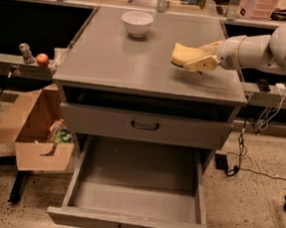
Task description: Pick sponge from middle drawer and place on counter
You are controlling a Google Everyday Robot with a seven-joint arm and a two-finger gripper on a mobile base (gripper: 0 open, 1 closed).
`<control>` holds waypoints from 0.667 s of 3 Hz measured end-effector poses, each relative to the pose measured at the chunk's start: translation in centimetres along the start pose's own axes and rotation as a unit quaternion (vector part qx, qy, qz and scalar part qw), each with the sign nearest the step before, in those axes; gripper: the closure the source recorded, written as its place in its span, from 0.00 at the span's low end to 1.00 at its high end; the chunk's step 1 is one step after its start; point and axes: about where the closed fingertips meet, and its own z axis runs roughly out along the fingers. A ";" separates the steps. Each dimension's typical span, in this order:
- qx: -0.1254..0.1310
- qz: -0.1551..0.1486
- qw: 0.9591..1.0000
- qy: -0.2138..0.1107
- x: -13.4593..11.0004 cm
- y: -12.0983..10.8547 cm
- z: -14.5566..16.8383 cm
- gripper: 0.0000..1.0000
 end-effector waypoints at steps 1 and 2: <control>-0.012 0.000 1.000 -0.002 0.8 -2.2 2.2 0.76; -0.003 -0.004 1.000 -0.010 -0.1 -3.1 1.6 0.52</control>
Offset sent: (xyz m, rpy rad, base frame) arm 0.0246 -0.0029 -0.0110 0.0046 0.0094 0.0184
